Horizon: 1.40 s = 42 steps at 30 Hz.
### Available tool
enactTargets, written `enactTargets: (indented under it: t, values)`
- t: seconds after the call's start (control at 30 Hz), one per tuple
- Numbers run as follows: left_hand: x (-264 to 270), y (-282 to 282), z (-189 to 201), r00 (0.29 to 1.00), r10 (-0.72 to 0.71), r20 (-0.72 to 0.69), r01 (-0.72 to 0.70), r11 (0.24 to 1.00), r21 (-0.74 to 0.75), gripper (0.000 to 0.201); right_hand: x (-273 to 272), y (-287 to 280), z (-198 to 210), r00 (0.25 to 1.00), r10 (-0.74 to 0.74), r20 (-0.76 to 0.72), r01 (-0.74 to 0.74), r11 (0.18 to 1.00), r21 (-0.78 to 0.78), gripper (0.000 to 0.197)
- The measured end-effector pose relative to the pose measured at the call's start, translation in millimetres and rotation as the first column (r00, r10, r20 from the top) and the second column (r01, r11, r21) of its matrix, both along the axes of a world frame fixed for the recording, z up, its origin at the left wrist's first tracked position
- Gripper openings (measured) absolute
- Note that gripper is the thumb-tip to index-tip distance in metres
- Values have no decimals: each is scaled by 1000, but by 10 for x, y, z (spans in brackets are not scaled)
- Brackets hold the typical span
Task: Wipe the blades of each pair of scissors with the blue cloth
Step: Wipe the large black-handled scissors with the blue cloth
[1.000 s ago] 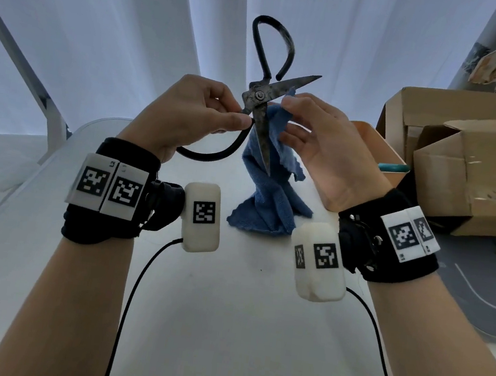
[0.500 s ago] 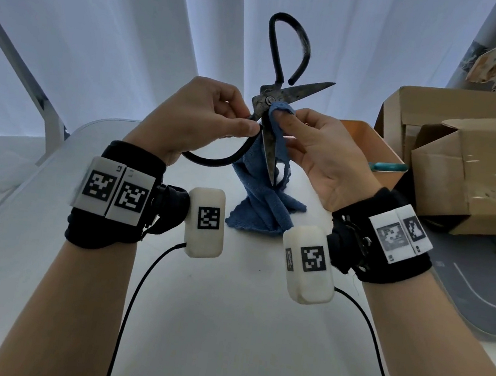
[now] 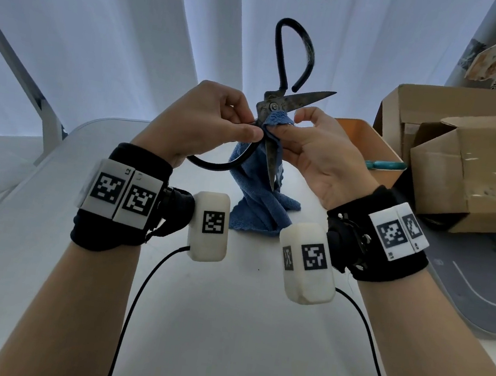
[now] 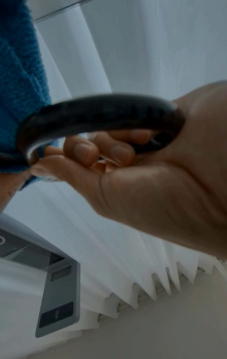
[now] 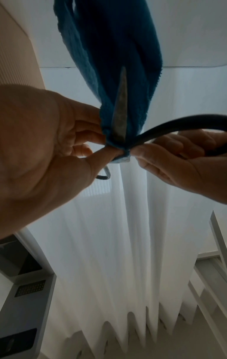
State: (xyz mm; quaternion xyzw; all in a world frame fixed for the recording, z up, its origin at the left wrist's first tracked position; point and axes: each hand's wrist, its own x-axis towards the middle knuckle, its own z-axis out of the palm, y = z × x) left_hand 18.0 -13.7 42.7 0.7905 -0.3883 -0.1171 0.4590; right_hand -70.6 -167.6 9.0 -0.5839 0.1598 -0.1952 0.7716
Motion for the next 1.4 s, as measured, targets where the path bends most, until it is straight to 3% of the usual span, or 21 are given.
enactTargets:
  t: [0.73,0.9,1.03,1.2,1.4]
  values:
    - [8,-35,-23,997,77,27,-75,995,-63,14,-26,-71,14,987,131,-92,-136,989,-52,26]
    - [25,-20,-21,998,47,39,-43,994,-96,33,-46,-85,8,985,136,-104,-142,989,-50,28]
    - [58,15,-19,998,28,53,-22,994,-105,35,-21,-38,-39,990,98,-105,-105,993,-61,52]
    - [94,46,-23,999,7,52,-1,994,-110,49,-14,-56,-44,989,76,-127,-96,983,-158,39]
    - [123,39,-39,998,2,66,6,993,-116,52,-5,-74,-45,981,93,-169,-130,966,-225,48]
